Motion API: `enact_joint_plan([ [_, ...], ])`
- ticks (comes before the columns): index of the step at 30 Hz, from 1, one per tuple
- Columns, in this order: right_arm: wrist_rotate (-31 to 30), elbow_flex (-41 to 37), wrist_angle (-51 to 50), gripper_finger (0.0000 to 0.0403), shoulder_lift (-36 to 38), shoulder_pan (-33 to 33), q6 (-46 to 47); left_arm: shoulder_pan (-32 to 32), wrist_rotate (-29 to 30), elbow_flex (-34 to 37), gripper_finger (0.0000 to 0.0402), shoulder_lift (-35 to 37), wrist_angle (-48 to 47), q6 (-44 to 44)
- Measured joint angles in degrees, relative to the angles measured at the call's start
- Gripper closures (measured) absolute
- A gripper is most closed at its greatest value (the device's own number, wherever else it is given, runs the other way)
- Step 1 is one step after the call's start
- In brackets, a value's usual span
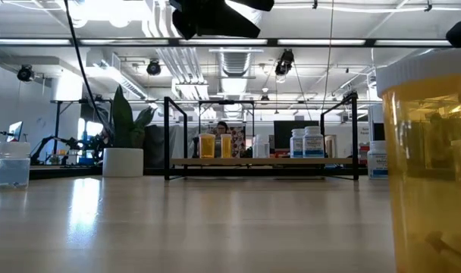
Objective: Pick and place medicine bottles onto shelf by color
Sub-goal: Put the left large orange pill bottle on the shelf aligned with the large orange pill bottle
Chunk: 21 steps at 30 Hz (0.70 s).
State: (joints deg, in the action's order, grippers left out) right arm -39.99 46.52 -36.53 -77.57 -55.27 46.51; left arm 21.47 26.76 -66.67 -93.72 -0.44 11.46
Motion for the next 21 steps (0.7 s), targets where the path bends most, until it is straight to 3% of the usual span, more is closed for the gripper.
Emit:
enact_joint_plan([
  [6, -0.39, 0.00, 0.33, 0.0390, 1.35, 0.00, -0.69, -0.51, -4.82, -0.11, 0.0126, 0.01, 0.31, -2.07],
  [12, -0.57, 0.00, 2.55, 0.0390, 1.35, 0.02, -2.17, -1.03, -7.04, -0.69, 0.0126, -0.32, 9.25, -3.32],
  [14, -0.58, 0.00, 3.08, 0.0390, 1.35, 0.02, -2.17, -1.24, -11.87, -2.16, 0.0126, -0.30, 3.39, -3.91],
  [17, -0.59, 0.00, 3.10, 0.0390, 1.33, 0.02, -2.44, 0.05, -16.84, -5.88, 0.0126, 0.03, -12.66, -4.07],
  [21, -0.73, 0.00, 3.14, 0.0390, 1.33, 0.02, -3.05, 3.56, -17.57, -11.18, 0.0126, 0.12, -36.31, 8.17],
])
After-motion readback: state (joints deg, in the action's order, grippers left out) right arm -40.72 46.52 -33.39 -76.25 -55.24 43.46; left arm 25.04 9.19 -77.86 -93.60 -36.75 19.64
